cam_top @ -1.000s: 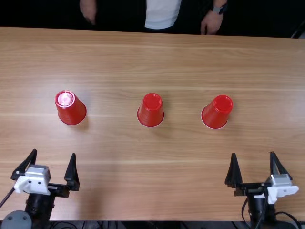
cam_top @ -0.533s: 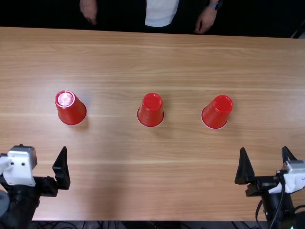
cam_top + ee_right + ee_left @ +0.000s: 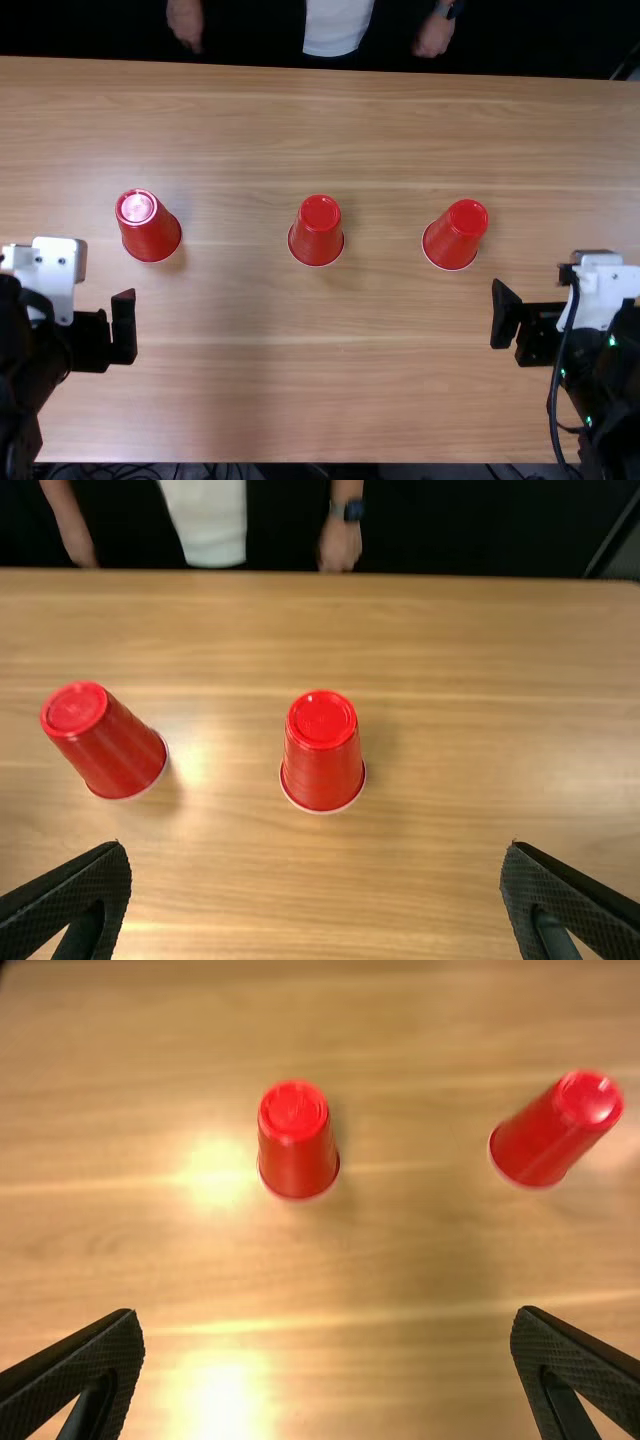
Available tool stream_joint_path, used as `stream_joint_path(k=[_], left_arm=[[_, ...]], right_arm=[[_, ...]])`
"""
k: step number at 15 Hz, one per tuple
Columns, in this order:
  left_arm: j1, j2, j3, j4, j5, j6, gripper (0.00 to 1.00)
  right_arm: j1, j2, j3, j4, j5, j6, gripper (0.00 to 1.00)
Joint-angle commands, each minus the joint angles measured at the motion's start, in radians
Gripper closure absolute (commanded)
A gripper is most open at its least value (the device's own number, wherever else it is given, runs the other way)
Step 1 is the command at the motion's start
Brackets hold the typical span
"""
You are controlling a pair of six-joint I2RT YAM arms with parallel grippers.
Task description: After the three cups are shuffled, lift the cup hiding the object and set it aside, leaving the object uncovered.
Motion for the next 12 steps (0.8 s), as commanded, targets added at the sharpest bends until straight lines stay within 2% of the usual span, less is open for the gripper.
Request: stream_joint_path(k=[1, 4, 6, 12], left_arm=[[0.009, 0.069, 0.055, -0.029, -0.007, 0.018, 0.00], [0.000, 0.200, 0.127, -0.097, -0.006, 0.018, 0.00], [-0.008, 0.264, 0.142, -0.095, -0.007, 0.018, 0.00], [-0.010, 0.445, 0.155, -0.057, -0.011, 0.018, 0.00]], right_arm=[[0.006, 0.043, 0.051, -0.012, 0.005, -0.011, 0.00], [0.009, 0.142, 0.069, -0.052, 0.005, -0.012, 0.00], [0.009, 0.188, 0.078, -0.093, 0.005, -0.016, 0.00], [0.007, 0.259, 0.074, -0.087, 0.002, -0.012, 0.00]])
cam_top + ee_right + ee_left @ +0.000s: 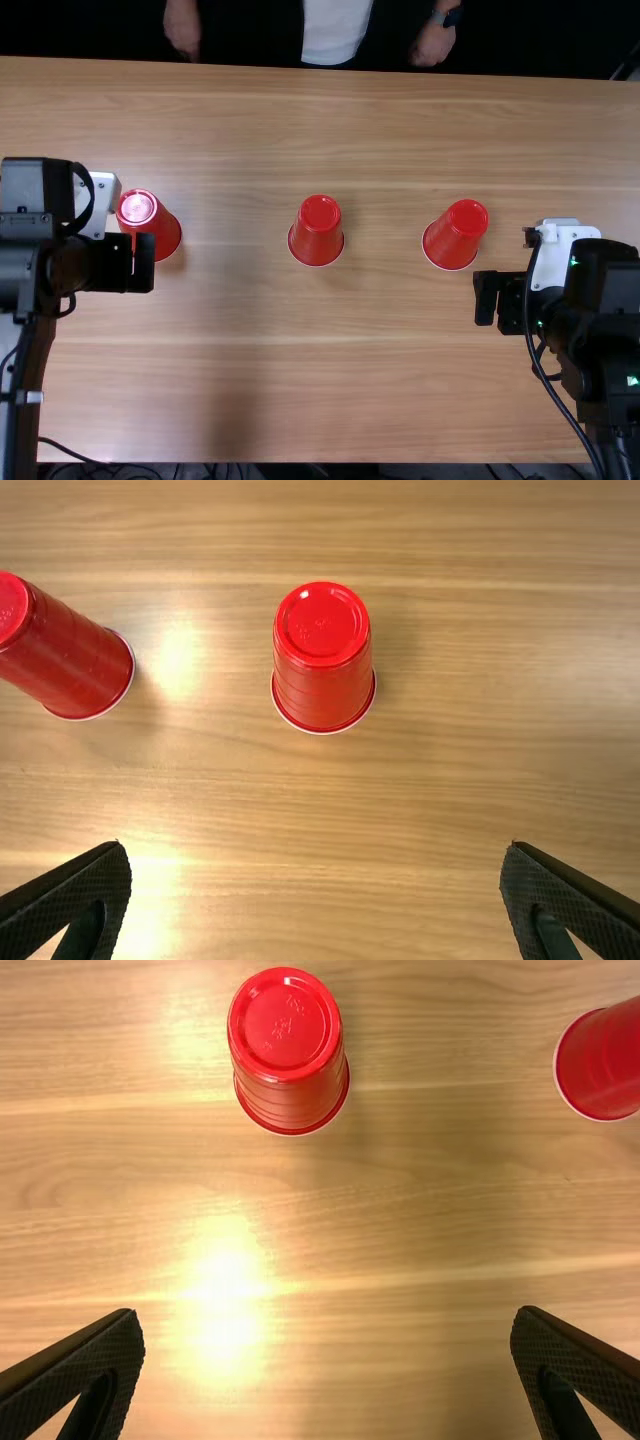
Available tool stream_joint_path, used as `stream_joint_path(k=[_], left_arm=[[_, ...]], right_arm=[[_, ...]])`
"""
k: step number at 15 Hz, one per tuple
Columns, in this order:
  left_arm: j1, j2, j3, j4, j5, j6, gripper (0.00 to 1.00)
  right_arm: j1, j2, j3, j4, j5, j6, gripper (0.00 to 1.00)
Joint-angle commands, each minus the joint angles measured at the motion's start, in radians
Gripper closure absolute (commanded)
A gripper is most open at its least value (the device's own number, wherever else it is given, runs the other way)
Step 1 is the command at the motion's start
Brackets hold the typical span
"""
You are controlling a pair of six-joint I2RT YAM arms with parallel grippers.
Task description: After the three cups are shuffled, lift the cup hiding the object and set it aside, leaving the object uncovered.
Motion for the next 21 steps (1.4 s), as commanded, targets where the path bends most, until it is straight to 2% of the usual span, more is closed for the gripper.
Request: stream_joint_path(k=[1, 5, 8, 9, 11, 21], left_arm=[[-0.007, 0.048, 0.030, 0.023, -0.006, 0.014, 0.00], [-0.007, 0.181, 0.035, 0.129, -0.012, 0.009, 0.00], [-0.017, 0.269, 0.071, 0.179, -0.104, 0.012, 0.00], [-0.027, 0.300, 0.096, 0.183, -0.113, 0.014, 0.00], [-0.027, 0.358, 0.139, 0.183, -0.113, 0.011, 0.00], [-0.033, 0.557, 0.216, 0.168, -0.107, -0.004, 0.00]], right_arm=[[0.008, 0.017, 0.026, 0.003, -0.002, -0.002, 0.00], [0.006, 0.028, -0.002, 0.003, -0.009, 0.007, 0.00], [0.008, 0.048, 0.006, -0.009, -0.011, 0.023, 0.00], [0.008, 0.057, 0.011, -0.044, -0.011, 0.023, 0.00], [0.008, 0.082, 0.040, -0.090, -0.011, 0.023, 0.00], [0.006, 0.088, 0.040, -0.089, -0.009, 0.023, 0.00]])
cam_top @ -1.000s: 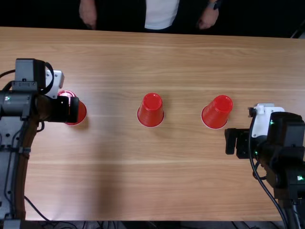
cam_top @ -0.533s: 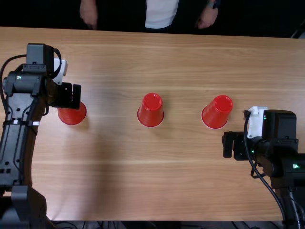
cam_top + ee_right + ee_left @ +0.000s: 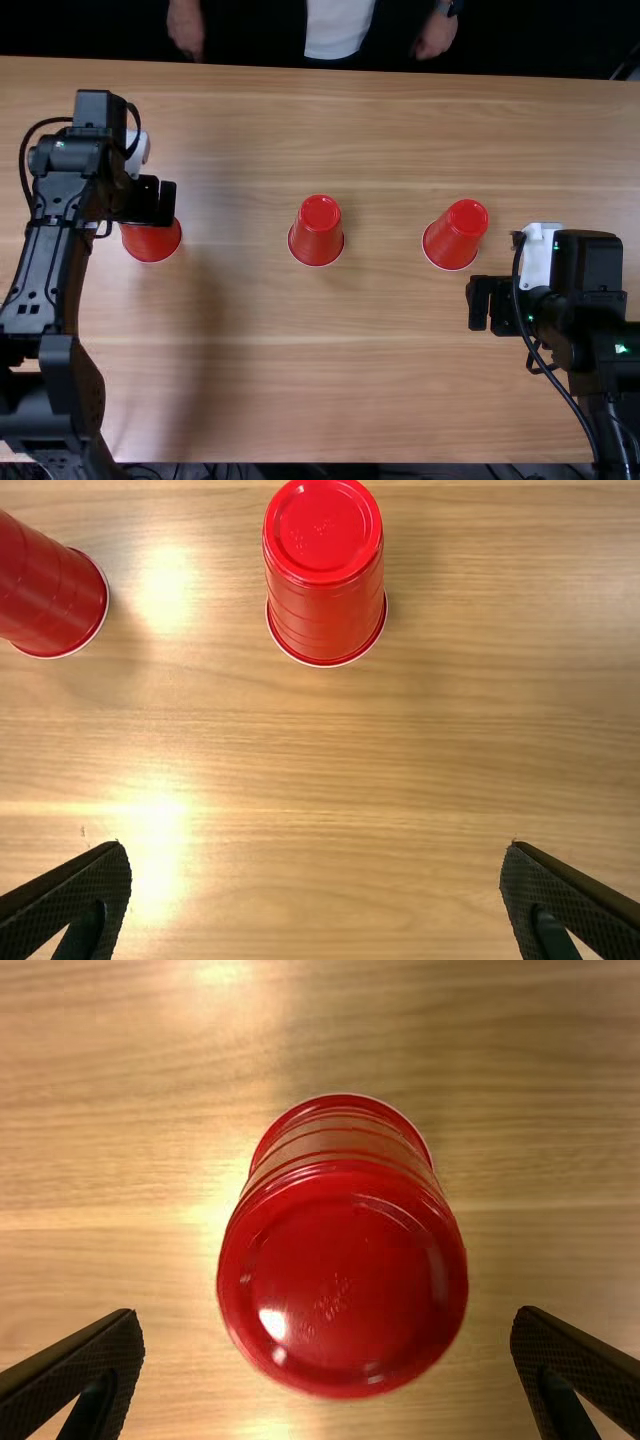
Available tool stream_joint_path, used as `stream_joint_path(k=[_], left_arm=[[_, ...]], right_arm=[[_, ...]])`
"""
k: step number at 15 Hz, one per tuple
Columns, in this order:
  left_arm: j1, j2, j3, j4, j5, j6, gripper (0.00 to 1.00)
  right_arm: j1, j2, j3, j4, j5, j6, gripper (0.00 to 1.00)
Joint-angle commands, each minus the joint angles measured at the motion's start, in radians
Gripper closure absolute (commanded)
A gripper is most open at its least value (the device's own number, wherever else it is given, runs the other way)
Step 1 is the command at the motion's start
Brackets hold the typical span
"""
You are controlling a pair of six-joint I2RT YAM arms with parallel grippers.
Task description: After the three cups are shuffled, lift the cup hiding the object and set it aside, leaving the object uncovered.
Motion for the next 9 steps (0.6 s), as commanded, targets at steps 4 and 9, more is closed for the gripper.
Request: stream_joint_path(k=[4, 9], left_arm=[[-0.011, 0.078, 0.039, -0.002, 0.008, -0.037, 0.00], [-0.011, 0.105, 0.037, 0.005, 0.010, -0.033, 0.44]], right_arm=[[0.004, 0.005, 0.030, 0.002, -0.005, 0.007, 0.00], [0.004, 0.003, 0.029, 0.002, -0.005, 0.009, 0.00]])
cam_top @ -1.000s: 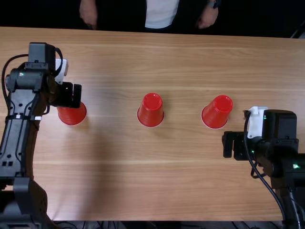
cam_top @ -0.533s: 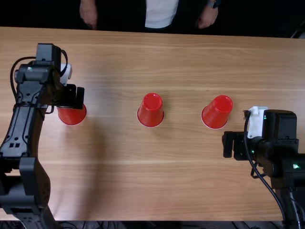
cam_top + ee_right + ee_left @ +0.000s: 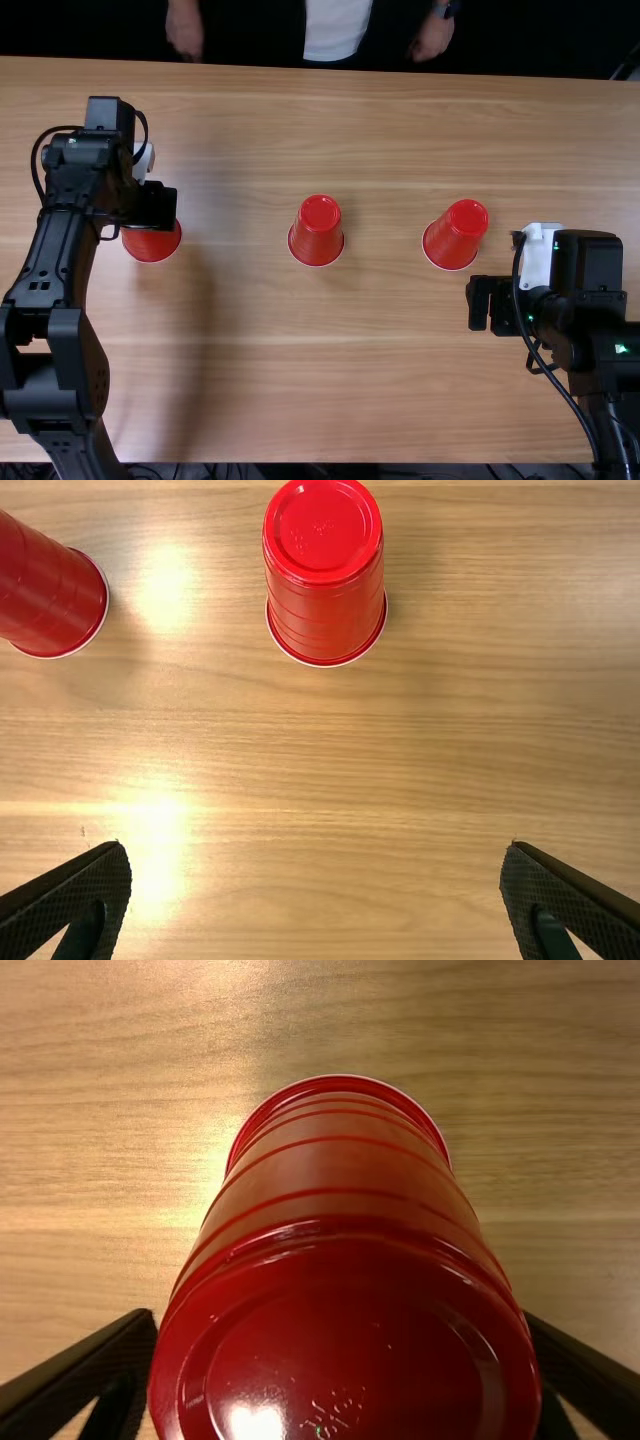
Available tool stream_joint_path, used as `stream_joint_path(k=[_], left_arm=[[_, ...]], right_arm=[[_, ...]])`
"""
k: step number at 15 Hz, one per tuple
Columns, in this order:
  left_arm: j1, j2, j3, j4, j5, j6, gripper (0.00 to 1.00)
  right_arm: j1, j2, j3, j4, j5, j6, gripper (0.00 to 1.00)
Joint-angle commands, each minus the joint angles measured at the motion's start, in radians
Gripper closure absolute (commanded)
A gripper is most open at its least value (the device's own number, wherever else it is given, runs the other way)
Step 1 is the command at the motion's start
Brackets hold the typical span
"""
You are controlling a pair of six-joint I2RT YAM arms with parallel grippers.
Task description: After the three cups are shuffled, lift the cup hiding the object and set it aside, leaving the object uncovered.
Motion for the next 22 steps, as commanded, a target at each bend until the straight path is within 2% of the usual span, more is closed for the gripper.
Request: stream_joint_path(k=[1, 3, 4, 6, 8, 15, 17, 22], left_arm=[[-0.012, 0.027, 0.034, 0.002, 0.007, -0.004, 0.54], [-0.012, 0.026, 0.031, 0.000, 0.008, 0.000, 0.72], [-0.012, 0.023, 0.030, 0.000, 0.008, -0.002, 0.74], [-0.015, 0.015, 0.030, -0.006, 0.010, -0.004, 0.74], [-0.016, -0.026, 0.030, -0.006, 0.029, -0.007, 0.74], [0.007, -0.262, 0.027, -0.008, 0.030, -0.022, 0.73], [0.057, -0.302, 0.027, -0.008, 0.018, -0.050, 0.73], [0.246, -0.304, 0.004, -0.008, 0.012, -0.050, 0.73]], right_arm=[[0.004, 0.002, 0.027, 0.002, -0.005, 0.009, 0.00], [0.004, 0.000, 0.027, 0.002, -0.005, 0.009, 0.00], [0.004, -0.003, 0.026, 0.002, -0.005, 0.007, 0.00], [0.004, -0.006, 0.022, 0.002, -0.005, 0.009, 0.00], [0.003, -0.006, 0.018, 0.004, -0.005, 0.009, 0.00], [0.004, 0.003, 0.016, 0.013, -0.005, 0.009, 0.00], [0.004, 0.005, 0.015, 0.013, -0.005, 0.009, 0.00], [0.003, 0.030, 0.019, 0.017, -0.005, 0.007, 0.00]])
